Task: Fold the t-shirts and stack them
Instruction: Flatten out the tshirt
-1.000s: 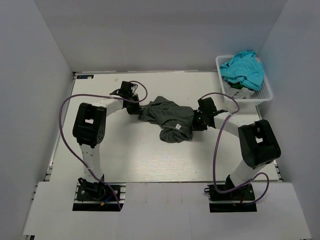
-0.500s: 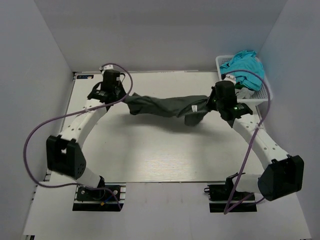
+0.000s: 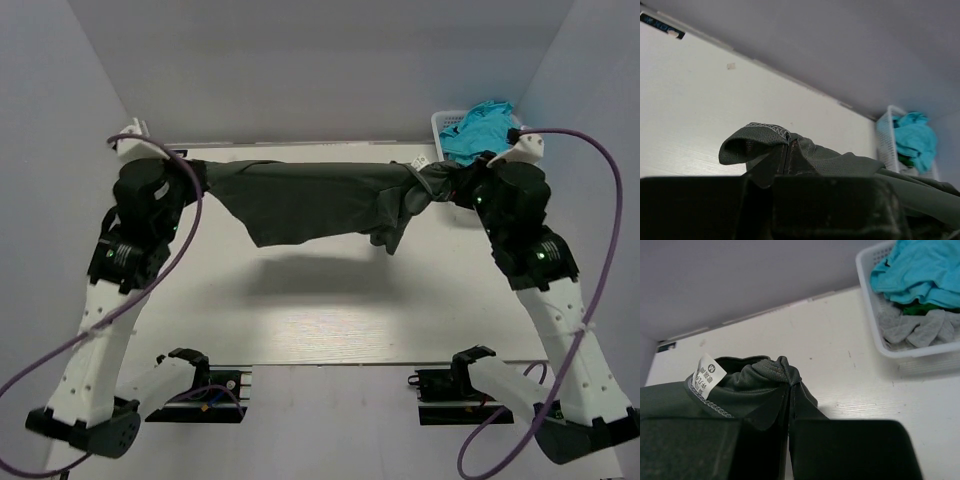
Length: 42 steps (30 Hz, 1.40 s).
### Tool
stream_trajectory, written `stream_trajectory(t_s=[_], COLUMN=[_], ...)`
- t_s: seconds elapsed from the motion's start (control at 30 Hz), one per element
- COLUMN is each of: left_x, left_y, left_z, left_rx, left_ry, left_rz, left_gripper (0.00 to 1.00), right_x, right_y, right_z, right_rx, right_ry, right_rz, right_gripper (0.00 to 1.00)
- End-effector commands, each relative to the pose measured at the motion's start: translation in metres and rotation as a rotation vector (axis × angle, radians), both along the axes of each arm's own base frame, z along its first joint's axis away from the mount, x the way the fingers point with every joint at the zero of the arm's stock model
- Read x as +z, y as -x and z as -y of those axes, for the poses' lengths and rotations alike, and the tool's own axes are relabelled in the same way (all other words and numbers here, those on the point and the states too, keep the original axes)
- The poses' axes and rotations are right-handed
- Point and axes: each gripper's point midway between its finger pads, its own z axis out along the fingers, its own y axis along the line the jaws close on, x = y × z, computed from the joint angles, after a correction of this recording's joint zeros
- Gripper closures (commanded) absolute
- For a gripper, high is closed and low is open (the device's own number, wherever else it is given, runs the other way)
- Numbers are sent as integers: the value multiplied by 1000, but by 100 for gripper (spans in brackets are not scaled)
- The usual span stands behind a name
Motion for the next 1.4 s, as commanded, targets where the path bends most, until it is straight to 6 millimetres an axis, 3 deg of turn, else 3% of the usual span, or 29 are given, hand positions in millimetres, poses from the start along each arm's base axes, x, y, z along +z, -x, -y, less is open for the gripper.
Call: stream_trajectory(t_s=[0.0,0.1,0.2,0.37,0.47,0.6,0.63,0.67,0.7,0.73,0.77,0.8,0.83,0.87,0.9,0.93,0.97,1.0,1.03,1.07,1.1,1.13,1.17,1.2,1.23,1.27,1.3,1.33,1.37], left_x=[38,67,81,83,53,2,-25,-39,-60,-79,-118,-138,-138,-154,-207,-194,-204,-221,-232,-236,-238,-250,-252,-235,-250,-249,-226,-245,-245], left_y=[40,65,82,89,67,19,-5,-21,-35,-50,-78,-92,-110,-125,-140,-161,-169,-163,-179,-179,-175,-171,-160,-158,-146,-137,-124,-105,-94], left_z=[-29,-29,-22,-19,-12,2,4,6,5,3,1,-8,-8,-10,-11,-10,-15,-14,-14,-14,-15,-16,-15,-12,-11,-9,0,-1,3], left_rx=[81,41,-24,-50,-45,-38,-13,1,28,62,101,155,166,178,194,195,208,208,211,211,212,207,183,168,145,127,82,68,52], left_ry=[34,68,85,111,108,80,54,32,11,-14,-57,-82,-86,-98,-135,-122,-131,-142,-140,-147,-151,-167,-160,-140,-141,-126,-92,-102,-107], left_rz=[106,194,231,242,146,-4,-83,-113,-162,-206,-316,-377,-394,-439,-587,-570,-614,-713,-741,-763,-780,-806,-802,-767,-786,-781,-726,-762,-757], left_gripper=[100,100,100,100,100,100,100,100,100,100,100,100,100,94,83,47,34,24,4,0,0,0,0,0,0,0,0,0,0], right_x=[38,59,78,75,47,-6,-27,-35,-58,-64,-100,-109,-106,-144,-139,-144,-160,-167,-175,-173,-174,-172,-182,-172,-185,-185,-176,-197,-189], right_y=[28,48,71,81,64,19,4,-5,-23,-33,-62,-72,-86,-114,-125,-131,-152,-152,-154,-156,-152,-149,-140,-133,-121,-117,-100,-84,-74], right_z=[20,22,19,8,1,-16,-21,-24,-29,-30,-35,-39,-46,-55,-64,-69,-76,-80,-82,-83,-85,-83,-79,-79,-74,-74,-71,-67,-65], right_rx=[-21,6,56,126,135,141,139,137,132,124,105,116,128,134,185,204,211,230,239,246,261,262,257,258,254,254,247,245,246], right_ry=[27,11,-11,-38,-32,-17,-4,2,19,29,57,78,75,100,110,111,125,141,144,142,133,131,134,128,131,119,92,92,77], right_rz=[94,149,209,205,120,-34,-100,-127,-192,-217,-321,-342,-338,-426,-424,-449,-501,-528,-548,-541,-535,-524,-525,-499,-527,-514,-500,-550,-530], right_gripper=[100,100,100,100,100,100,100,100,100,100,100,100,100,97,94,89,62,46,30,15,12,10,10,10,10,10,10,10,10])
